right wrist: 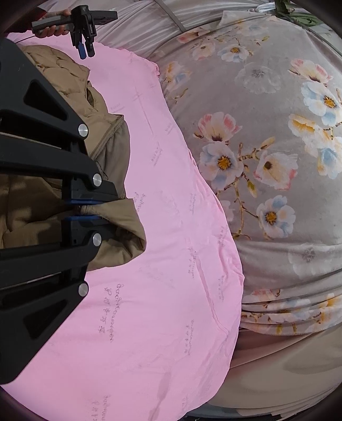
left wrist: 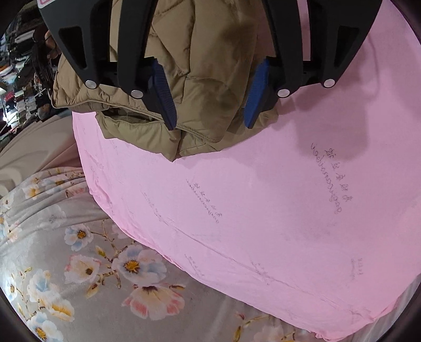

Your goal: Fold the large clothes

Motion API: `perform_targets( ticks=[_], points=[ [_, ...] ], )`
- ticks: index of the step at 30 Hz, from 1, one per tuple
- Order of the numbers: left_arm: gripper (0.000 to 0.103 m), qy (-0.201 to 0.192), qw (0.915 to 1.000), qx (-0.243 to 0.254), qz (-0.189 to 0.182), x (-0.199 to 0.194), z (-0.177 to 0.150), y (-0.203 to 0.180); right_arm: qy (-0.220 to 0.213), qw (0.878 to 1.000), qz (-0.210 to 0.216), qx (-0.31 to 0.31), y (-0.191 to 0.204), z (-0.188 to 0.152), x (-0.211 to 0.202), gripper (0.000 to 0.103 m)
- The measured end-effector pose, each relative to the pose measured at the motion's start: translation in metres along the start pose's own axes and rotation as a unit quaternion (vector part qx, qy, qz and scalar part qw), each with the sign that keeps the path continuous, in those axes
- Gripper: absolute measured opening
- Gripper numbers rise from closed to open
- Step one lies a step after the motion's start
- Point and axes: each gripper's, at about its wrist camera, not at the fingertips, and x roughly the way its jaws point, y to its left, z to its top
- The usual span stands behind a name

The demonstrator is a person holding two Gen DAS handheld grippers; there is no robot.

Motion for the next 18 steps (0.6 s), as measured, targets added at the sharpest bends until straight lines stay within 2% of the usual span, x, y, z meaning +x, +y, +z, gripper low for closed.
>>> perform_targets(
  ticks=[3,7,9,10,11,14,18],
  points=[
    [0.055,0.028,0.9994,0.012,-0.013,0.016,-0.001,0.005,0.002,1.000,-0.001,0.002,0.001,-0.002,0.004,0.004],
    [0.056,0.049,0.9981,0.037,-0.010,0.032,-0.006,0.004,0.005,1.000,0.001,0.008,-0.001,-0.003,0.007,0.004],
    [0.049,0.039,0.9975,0.060,-0.007,0.031,-0.008,-0.005,0.006,1.000,0.000,0.008,-0.001,-0.003,0.007,0.004],
    [0.027,0.033,0.9965,0.077,-0.006,0.029,-0.010,-0.012,0.006,1.000,0.000,0.008,-0.001,-0.003,0.007,0.004],
    [0.014,0.028,0.9944,0.102,-0.001,0.027,-0.013,-0.020,0.006,1.000,0.000,0.007,-0.001,-0.003,0.007,0.004],
    [0.003,0.004,0.9911,0.133,0.013,0.011,-0.020,-0.036,0.005,1.000,0.002,0.008,-0.002,-0.002,0.007,0.004],
    [0.001,-0.080,0.9867,0.141,0.004,-0.042,-0.018,-0.059,-0.014,1.000,0.010,0.001,0.004,0.004,-0.004,0.004]
  ],
)
